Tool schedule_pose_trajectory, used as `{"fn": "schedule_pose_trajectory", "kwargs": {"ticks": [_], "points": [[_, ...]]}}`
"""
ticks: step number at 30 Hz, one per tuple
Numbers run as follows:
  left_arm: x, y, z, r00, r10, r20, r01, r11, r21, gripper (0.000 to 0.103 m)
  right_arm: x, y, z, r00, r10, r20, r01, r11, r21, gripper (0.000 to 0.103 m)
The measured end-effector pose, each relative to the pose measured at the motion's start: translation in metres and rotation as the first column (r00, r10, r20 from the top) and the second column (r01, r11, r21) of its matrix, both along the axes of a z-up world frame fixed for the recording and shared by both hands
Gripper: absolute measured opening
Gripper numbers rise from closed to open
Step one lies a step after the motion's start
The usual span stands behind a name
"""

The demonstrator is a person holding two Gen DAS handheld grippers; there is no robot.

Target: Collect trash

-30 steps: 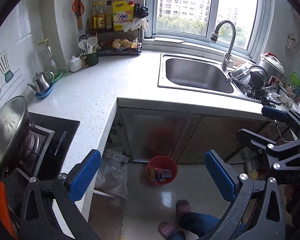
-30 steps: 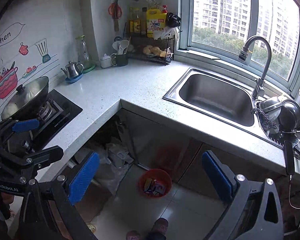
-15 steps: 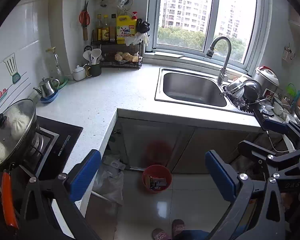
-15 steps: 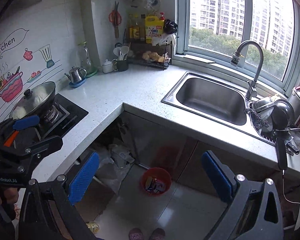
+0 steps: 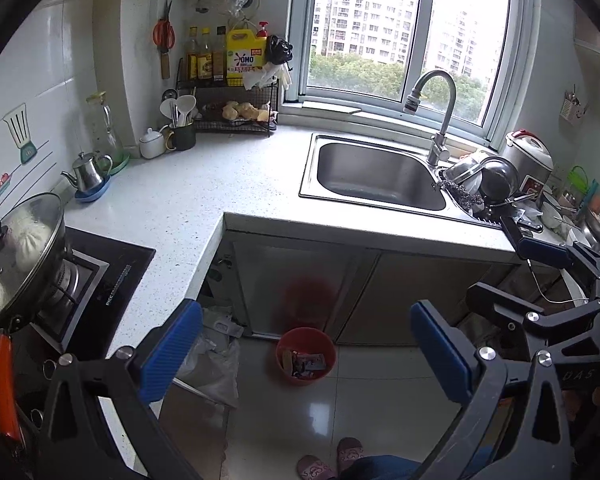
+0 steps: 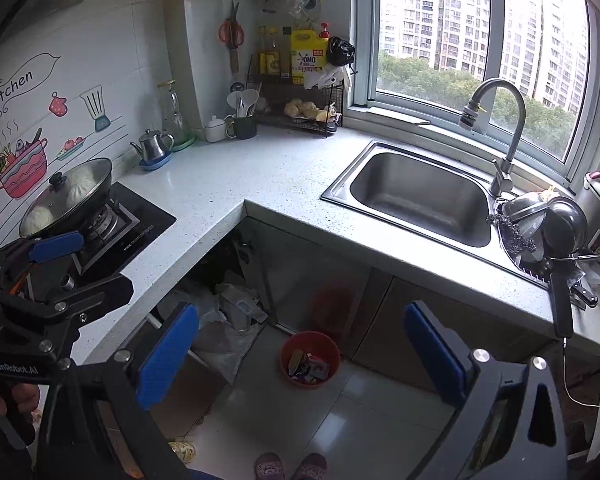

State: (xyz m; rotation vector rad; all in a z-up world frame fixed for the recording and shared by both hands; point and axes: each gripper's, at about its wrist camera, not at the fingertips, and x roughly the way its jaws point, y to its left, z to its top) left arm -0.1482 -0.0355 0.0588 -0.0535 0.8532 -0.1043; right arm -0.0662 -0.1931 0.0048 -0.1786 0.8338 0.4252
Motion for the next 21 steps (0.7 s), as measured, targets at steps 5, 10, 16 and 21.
{"fn": "schedule_pose_trajectory", "kwargs": {"ticks": [5,10,16,21], "points": [[0.0024,-0.001,-0.0011,1.0,-0.017,-0.011,0.018,1.0,0.004,0.103,-0.0001,-0.0005,0.0002,1.0,-0.016,-0.001,0.016,1.0,0.0,0.102],[0.0049,0.0,-0.0047,0.999,-0.024,-0.034,0.024,1.0,0.014,0.103,-0.0006,-0.0012,-0.0004,1.0,-0.026,-0.005,0.026,1.0,0.01,0.102],[0.0062,0.0003,-0.0069,0.999,-0.014,-0.046,0.015,1.0,0.025,0.103,-0.0023,0.0001,-0.0003,1.0,-0.025,-0.007,0.025,1.0,0.009,0.102],[0.0054,0.0017,-0.0079,0.999,-0.021,-0.047,0.022,1.0,0.018,0.103,-0.0038,0.0024,-0.0012,1.0,-0.026,-0.013,0.026,1.0,0.009,0.102]]}}
